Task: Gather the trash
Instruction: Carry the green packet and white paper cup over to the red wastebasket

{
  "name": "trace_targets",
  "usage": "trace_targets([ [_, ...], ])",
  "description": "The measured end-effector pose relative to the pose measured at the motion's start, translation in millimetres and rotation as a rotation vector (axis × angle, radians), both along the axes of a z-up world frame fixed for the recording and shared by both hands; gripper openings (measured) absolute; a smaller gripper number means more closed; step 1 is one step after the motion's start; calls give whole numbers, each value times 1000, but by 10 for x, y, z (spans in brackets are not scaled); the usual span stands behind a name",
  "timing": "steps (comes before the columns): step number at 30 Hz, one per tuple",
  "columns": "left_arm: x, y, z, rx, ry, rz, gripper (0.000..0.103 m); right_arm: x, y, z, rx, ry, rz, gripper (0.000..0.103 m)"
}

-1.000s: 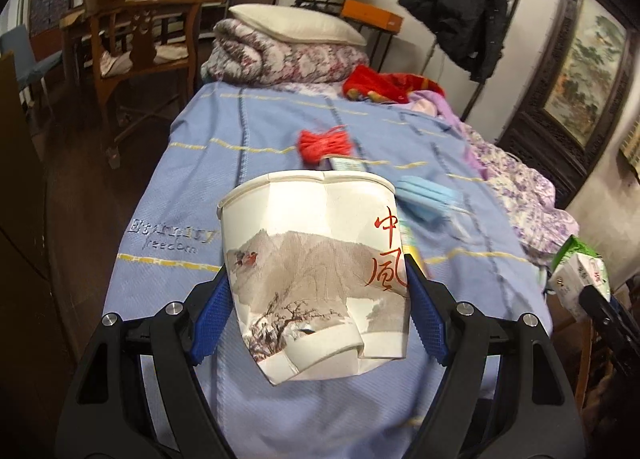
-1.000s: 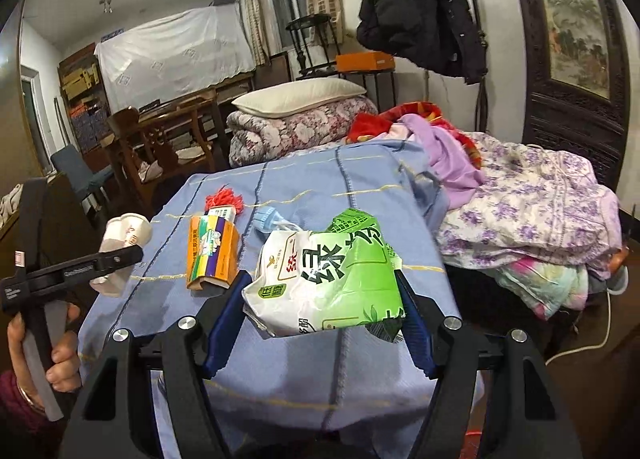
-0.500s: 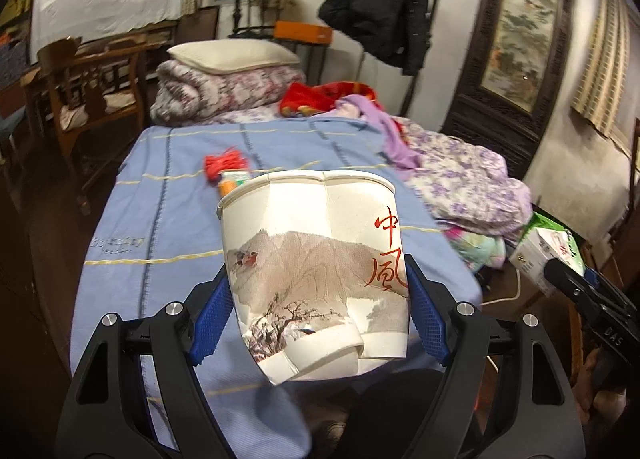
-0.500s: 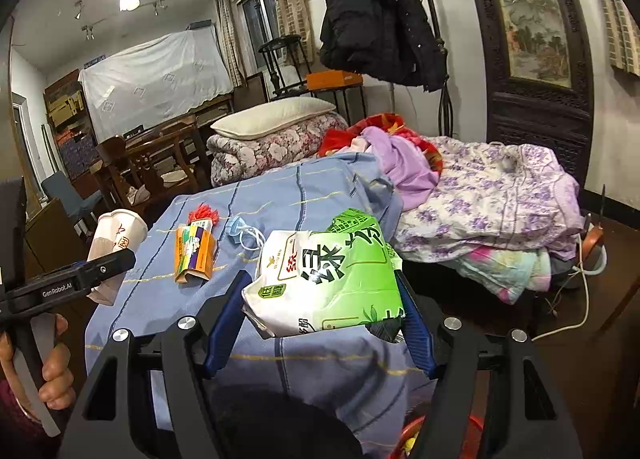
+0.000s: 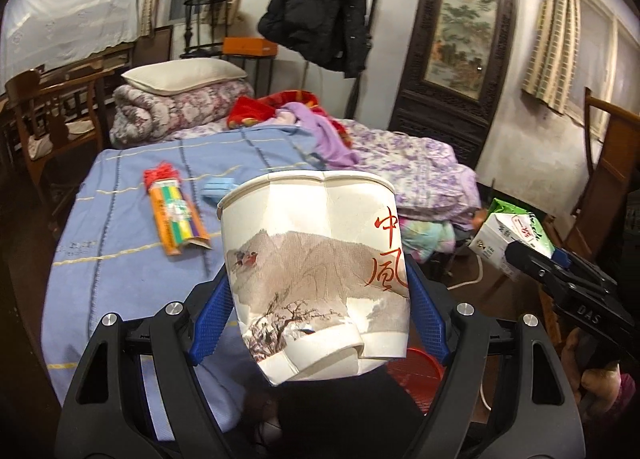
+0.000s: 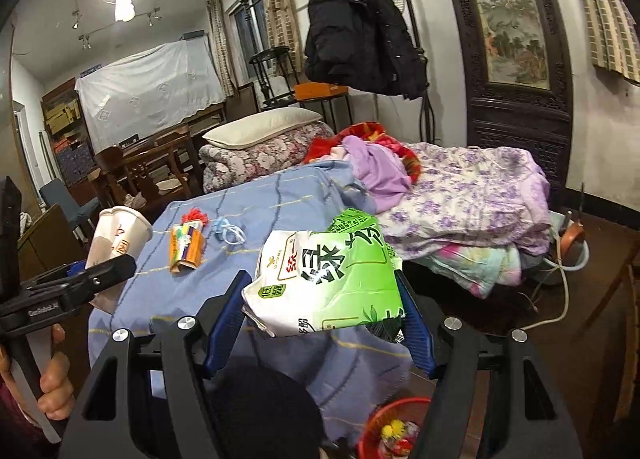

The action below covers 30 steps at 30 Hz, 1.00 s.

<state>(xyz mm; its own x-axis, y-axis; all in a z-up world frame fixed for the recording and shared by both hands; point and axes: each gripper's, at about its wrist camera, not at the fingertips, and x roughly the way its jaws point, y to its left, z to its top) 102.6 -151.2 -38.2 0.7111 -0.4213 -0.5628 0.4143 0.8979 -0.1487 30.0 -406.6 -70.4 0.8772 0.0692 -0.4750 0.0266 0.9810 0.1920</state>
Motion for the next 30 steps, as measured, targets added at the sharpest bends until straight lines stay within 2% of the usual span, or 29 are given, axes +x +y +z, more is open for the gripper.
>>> trace_targets([
  [9, -213, -522, -26, 36, 8, -133, 76, -252, -523, -199, -9, 92, -76, 69],
  [17, -293, -996, -16, 77, 17, -217, 76, -438, -1024, -551, 69, 170, -148, 69],
  [23, -448, -1192, -8, 103, -1, -246, 76, -480, -1191, -883, 108, 218, -169, 69],
  [30, -538, -1263, -67, 123, 4, -271, 76, -468, -1194, -1129, 132, 265, -174, 69],
])
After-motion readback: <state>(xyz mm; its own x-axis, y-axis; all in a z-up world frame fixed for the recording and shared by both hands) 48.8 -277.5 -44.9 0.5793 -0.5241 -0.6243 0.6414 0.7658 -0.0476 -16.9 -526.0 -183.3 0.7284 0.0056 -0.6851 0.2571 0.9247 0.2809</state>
